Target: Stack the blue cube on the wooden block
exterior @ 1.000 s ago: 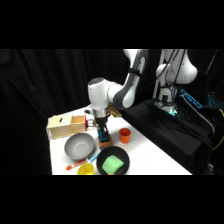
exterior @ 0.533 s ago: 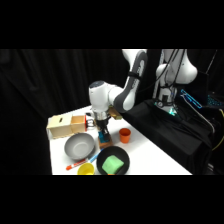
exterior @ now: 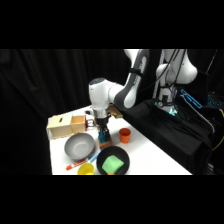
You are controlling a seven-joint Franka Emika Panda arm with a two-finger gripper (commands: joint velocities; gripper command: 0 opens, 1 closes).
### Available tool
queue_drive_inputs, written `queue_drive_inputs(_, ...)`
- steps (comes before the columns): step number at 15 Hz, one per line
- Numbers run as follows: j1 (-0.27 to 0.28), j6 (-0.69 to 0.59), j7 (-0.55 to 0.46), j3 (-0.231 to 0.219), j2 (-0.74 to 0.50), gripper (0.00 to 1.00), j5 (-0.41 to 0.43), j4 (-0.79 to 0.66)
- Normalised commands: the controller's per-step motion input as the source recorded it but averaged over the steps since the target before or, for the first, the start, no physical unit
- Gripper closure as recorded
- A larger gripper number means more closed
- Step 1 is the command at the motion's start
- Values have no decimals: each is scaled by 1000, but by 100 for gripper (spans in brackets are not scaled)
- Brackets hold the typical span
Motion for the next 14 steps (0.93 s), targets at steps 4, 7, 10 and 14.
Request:
queue_drive_inputs(4,81,-173,-34,-82,-400,0,-57,-162)
queue_drive_inputs(7,49,-227,-82,-44,-403,0,-22,-125)
queue_drive_inputs(10,0,-328,-189,-4,-386,0,80,-40)
queue_drive_inputs(14,-16,-418,-190,-17,-287,0,100,91)
